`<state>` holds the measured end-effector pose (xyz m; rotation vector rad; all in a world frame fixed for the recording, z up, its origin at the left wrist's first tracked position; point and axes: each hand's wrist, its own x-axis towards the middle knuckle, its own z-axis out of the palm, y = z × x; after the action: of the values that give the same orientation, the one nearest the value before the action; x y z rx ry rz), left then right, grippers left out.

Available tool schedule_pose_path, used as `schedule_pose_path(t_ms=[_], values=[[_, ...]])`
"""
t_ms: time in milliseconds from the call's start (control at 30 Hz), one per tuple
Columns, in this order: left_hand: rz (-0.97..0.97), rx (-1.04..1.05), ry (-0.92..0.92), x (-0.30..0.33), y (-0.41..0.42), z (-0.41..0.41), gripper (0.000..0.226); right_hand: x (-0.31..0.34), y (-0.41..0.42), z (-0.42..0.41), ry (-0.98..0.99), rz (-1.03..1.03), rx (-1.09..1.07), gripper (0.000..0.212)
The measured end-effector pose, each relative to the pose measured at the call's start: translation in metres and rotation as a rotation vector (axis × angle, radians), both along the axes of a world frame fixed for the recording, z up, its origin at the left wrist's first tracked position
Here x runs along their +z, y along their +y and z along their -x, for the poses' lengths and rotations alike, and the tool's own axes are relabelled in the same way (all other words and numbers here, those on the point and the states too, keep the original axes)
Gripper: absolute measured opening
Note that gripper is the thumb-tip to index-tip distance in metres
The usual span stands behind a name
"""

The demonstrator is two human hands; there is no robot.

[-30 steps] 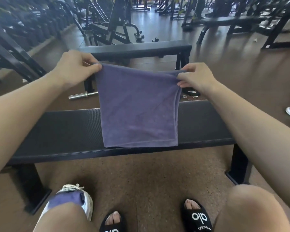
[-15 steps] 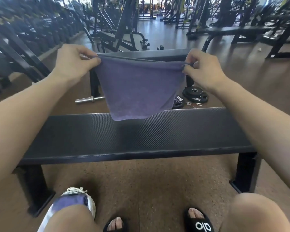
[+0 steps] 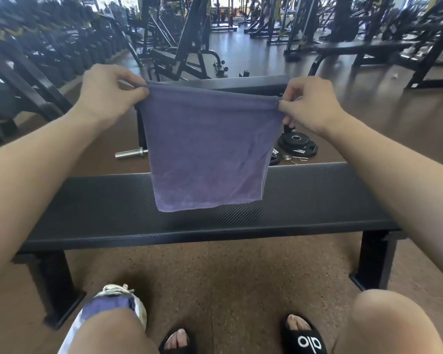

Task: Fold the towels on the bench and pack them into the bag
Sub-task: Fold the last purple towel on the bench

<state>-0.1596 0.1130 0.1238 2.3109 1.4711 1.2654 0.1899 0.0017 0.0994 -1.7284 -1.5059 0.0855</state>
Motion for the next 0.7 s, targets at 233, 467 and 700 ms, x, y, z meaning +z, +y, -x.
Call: schedule_pose_path(t_ms=[233,467,700], values=[[0.017,0.027,0.053,-0.006,-0.003,0.002,0.018,-0.003,0.007,-0.008,0.109,-0.029,-0.067,0.020],[-0.017,0.008,0.001,-0.001,-0.008,0.004,0.019,0.003,0.002,-0.009,0.196,-0.086,0.010,0.023],[0.075,0.042,0.028,-0.023,-0.010,0.001,0.015,-0.011,0.005,-0.006,0.126,-0.082,-0.043,0.014]])
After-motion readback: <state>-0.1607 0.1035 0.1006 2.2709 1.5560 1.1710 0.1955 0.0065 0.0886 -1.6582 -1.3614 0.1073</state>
